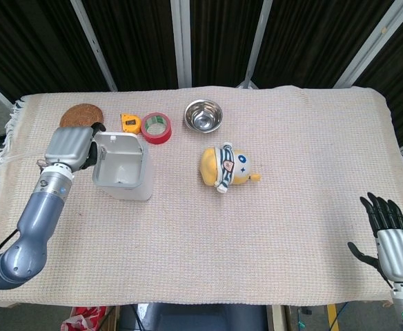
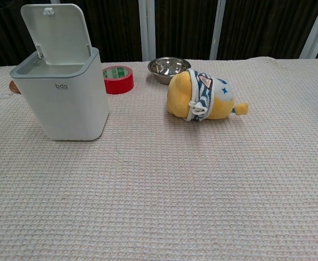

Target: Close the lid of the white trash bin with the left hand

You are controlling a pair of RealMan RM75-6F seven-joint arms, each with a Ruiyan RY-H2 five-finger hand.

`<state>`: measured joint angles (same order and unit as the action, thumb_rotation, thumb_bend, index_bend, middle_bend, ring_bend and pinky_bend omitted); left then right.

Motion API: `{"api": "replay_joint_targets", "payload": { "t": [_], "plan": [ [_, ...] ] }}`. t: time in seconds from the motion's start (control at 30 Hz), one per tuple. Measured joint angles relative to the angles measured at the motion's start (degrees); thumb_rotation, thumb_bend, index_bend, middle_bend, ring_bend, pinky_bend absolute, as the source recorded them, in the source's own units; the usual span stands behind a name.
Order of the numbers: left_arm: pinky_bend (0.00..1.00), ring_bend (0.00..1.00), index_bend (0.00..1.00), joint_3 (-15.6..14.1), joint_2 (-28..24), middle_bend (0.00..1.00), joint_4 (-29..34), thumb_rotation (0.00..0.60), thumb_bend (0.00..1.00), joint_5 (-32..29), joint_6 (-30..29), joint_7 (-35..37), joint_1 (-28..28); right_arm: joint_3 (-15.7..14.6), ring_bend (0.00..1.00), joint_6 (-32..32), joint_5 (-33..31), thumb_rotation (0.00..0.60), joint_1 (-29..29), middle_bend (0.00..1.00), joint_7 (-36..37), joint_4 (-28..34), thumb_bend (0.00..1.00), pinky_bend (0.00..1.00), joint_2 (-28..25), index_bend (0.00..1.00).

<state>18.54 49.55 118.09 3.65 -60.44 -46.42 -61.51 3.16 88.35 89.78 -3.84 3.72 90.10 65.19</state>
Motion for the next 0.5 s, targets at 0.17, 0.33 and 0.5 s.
{"api": "replay_joint_targets", "payload": {
  "t": [0.17,0.33,0.5],
  "plan": [
    [0.98,0.97,0.25,-2.04,-3.09,1.0,2.59,0.6,0.78,1.2,2.75,0.71,1.39,-0.21,0.0,0.16,0.56,0.6,0.03,0.0,-0.63,0.11,0.24,0.0,0.08,0.0],
    [0.98,0.97,0.25,-3.68,-3.62,1.0,3.92,0.6,0.78,3.74,4.11,1.77,2.11,-0.4,0.0,0.18,1.08,0.6,-0.04,0.0,-1.02,0.18,0.24,0.0,0.22,0.0],
    [0.98,0.97,0.25,-5.13,-3.6,1.0,4.85,0.6,0.78,5.73,4.06,2.39,2.37,-0.49,0.0,0.08,1.19,0.6,-0.09,0.0,-0.96,0.16,0.24,0.0,0.26,0.0]
  ]
}}
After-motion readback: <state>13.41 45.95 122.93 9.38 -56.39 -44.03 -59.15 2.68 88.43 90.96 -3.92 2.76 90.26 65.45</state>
